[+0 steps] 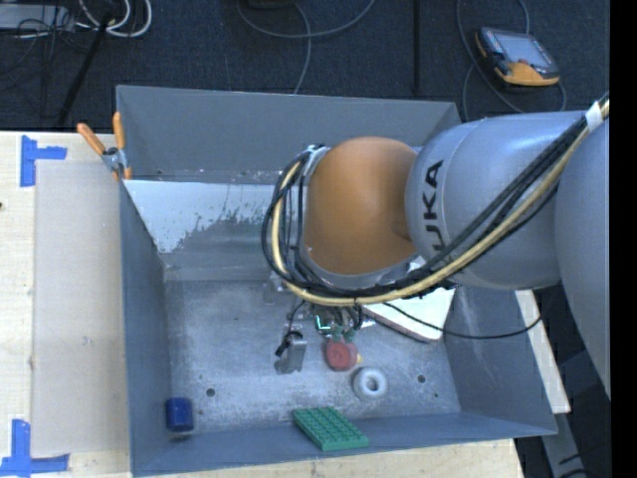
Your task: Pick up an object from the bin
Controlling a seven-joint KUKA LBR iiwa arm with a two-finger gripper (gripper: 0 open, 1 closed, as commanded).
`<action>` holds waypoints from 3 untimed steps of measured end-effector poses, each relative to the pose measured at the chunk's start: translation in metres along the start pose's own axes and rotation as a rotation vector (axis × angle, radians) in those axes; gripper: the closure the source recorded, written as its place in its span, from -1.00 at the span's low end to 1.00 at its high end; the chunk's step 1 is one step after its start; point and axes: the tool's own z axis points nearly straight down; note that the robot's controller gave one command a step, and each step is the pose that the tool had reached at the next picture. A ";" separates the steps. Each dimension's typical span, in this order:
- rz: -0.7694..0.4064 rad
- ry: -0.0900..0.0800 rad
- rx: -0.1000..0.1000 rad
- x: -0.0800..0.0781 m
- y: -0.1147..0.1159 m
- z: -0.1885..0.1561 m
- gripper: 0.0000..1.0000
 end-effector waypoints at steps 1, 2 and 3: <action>0.078 -0.002 0.002 0.024 -0.051 0.044 -1.00; -0.226 -0.008 0.002 0.010 -0.099 0.052 -1.00; -0.720 -0.011 0.002 -0.013 -0.095 0.051 -1.00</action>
Offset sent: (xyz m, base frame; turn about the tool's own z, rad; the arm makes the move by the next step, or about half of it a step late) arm -0.0220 -0.0481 -0.0403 0.0728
